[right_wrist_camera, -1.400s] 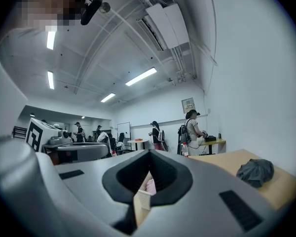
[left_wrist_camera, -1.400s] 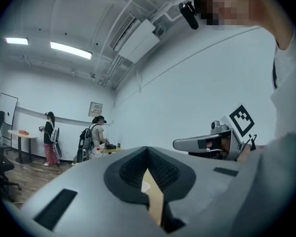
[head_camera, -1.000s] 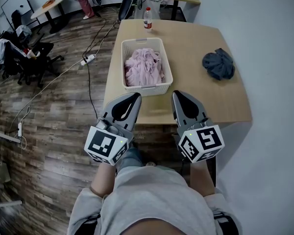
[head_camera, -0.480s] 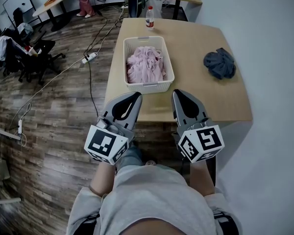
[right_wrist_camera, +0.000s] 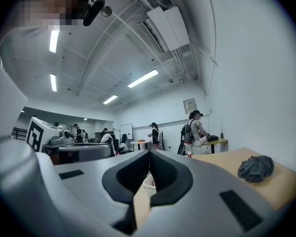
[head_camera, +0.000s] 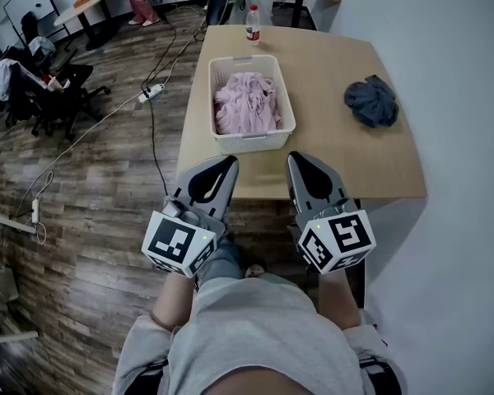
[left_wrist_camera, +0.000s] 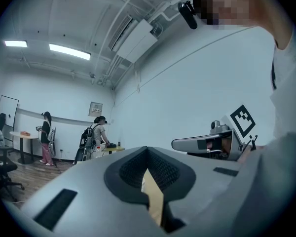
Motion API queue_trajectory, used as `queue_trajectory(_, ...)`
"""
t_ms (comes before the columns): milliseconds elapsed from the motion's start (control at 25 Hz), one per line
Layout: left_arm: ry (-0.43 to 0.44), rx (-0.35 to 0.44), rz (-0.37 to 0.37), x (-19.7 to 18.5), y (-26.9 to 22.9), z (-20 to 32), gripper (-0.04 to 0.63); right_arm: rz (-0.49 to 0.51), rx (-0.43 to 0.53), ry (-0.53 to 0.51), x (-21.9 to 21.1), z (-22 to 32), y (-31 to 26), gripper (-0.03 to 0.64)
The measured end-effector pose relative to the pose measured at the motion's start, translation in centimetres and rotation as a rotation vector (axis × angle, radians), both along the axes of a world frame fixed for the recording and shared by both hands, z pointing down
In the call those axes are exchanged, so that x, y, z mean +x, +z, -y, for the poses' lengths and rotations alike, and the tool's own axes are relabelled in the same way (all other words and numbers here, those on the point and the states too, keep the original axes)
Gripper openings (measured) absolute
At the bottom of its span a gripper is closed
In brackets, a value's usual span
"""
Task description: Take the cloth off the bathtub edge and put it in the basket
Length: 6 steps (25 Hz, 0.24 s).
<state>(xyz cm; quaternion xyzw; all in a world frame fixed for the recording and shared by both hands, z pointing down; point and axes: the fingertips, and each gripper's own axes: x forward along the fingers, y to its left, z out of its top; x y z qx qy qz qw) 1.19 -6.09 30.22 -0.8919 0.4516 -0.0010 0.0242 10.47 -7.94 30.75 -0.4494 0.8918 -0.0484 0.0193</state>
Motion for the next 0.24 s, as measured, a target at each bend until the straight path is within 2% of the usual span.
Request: queue_trajectory(240, 0.005, -0.006, -0.005, 0.14, 0.37, -0.26, -0.003, 0.003, 0.000, 0.009, 0.15, -0.39, 0.20, 0.010)
